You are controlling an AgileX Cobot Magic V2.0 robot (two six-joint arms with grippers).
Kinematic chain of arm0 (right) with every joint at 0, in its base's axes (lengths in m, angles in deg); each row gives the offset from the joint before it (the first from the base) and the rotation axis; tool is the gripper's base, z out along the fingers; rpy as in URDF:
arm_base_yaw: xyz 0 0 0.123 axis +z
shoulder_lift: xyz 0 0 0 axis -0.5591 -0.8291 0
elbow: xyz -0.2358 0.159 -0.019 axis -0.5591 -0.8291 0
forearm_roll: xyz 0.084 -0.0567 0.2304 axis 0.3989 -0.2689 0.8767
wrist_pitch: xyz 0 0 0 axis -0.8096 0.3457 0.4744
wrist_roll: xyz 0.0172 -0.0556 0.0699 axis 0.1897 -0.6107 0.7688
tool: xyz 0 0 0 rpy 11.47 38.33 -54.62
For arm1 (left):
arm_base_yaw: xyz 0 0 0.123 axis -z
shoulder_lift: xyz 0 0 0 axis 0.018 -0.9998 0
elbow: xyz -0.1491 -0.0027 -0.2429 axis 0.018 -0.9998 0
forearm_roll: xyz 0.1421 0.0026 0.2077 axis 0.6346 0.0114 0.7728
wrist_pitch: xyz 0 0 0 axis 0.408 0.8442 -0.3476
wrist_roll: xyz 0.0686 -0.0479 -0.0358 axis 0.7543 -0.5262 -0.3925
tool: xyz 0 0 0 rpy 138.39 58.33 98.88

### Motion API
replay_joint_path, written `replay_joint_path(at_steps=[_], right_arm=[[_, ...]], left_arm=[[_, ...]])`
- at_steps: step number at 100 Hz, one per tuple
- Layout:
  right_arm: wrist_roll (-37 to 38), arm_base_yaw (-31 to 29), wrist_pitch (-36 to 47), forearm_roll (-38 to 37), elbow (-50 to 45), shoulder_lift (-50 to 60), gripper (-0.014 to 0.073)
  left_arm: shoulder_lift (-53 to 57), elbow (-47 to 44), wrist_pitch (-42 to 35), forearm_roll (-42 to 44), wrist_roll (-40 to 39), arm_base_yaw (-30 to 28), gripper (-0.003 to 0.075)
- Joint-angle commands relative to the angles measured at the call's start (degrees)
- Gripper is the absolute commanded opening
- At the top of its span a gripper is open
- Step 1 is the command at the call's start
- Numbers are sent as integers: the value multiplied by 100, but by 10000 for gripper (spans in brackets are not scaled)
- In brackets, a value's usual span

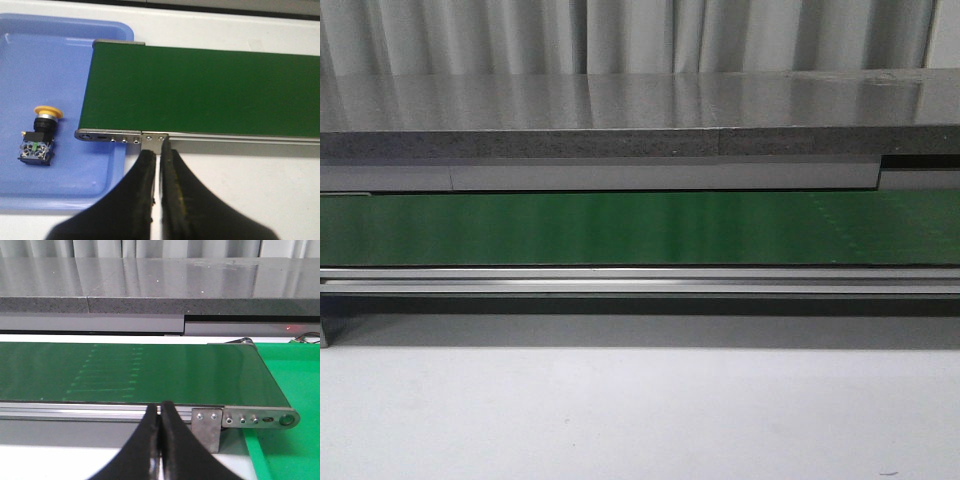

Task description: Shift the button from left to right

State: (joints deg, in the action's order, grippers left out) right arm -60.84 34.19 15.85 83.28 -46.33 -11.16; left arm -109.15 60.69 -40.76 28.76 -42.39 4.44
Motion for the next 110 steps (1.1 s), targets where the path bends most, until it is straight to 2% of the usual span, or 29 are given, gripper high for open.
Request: replay_joint_path(at_steps=[1,25,34,46,65,75,98,110], right_arm=[[-15,10,485,-52,-5,97,-68],[-15,10,485,-52,-5,97,-68],[-15,10,485,-52,-5,97,-68],[-15,10,485,-52,-5,97,-68],[-15,10,485,-52,-5,97,-68],[-15,10,485,-52,-5,97,-68],[-15,10,485,-52,-5,97,-68],[-15,10,485,-52,-5,97,-68]], left_arm=[[-215,211,-302,-83,-69,43,5],[-582,211,-236,-83,-69,43,9],[-647,211,-162,-83,-57,43,47],[-670,211,-105,-57,-57,43,176],[-670,211,-105,20,-57,43,484],[-670,211,-105,20,-57,43,578],[-670,373,13,97,-57,19,593],[-876,754,285,124,-57,-271,594]])
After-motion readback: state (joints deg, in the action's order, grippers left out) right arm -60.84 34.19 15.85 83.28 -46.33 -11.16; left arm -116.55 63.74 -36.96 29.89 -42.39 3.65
